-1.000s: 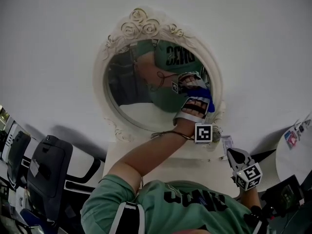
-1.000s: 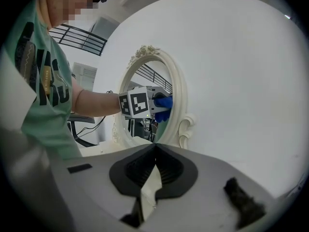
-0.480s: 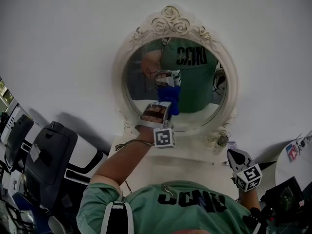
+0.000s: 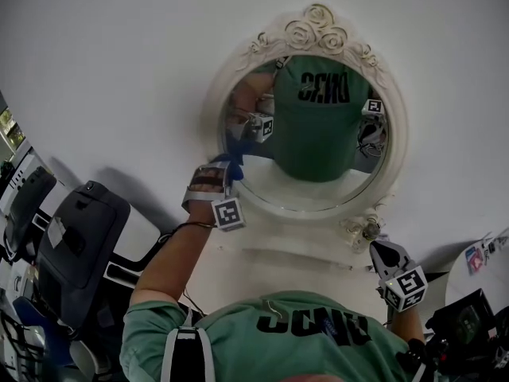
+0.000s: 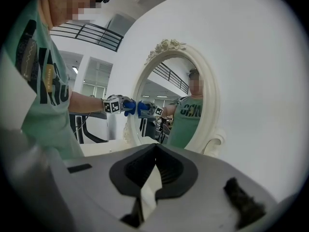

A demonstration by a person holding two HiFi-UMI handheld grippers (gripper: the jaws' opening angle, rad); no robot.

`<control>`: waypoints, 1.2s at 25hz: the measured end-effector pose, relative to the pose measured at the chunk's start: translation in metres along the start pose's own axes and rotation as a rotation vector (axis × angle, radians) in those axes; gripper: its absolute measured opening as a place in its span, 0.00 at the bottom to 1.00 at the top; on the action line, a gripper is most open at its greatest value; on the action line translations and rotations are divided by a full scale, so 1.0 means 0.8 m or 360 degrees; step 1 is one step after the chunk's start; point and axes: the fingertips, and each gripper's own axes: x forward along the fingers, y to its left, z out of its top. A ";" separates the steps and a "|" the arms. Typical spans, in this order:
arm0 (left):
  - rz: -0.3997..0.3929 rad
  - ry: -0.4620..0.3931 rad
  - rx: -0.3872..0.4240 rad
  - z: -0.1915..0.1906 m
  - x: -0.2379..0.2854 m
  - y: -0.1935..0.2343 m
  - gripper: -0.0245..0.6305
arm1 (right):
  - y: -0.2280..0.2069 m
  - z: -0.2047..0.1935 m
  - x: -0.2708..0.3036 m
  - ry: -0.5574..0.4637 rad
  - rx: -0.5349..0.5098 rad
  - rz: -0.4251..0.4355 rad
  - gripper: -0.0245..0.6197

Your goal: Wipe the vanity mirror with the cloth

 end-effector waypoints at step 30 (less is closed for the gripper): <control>-0.0052 -0.0633 0.0080 0.342 -0.026 -0.021 0.19 | -0.019 -0.029 -0.020 -0.0002 0.0062 -0.0075 0.06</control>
